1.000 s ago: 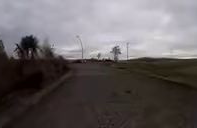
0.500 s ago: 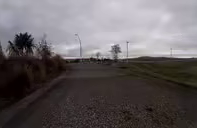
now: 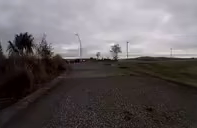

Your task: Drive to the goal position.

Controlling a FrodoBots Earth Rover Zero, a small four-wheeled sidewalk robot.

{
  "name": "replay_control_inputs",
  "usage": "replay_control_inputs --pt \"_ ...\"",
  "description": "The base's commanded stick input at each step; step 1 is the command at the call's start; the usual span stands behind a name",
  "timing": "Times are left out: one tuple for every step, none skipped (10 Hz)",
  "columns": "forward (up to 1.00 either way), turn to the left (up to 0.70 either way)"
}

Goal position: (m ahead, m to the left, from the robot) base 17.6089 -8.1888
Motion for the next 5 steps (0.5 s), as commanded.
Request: replay_control_inputs --pt "1.0 0.0" --pt "1.0 0.0" --pt "1.0 0.0" --pt "1.0 0.0" --pt "1.0 0.0"
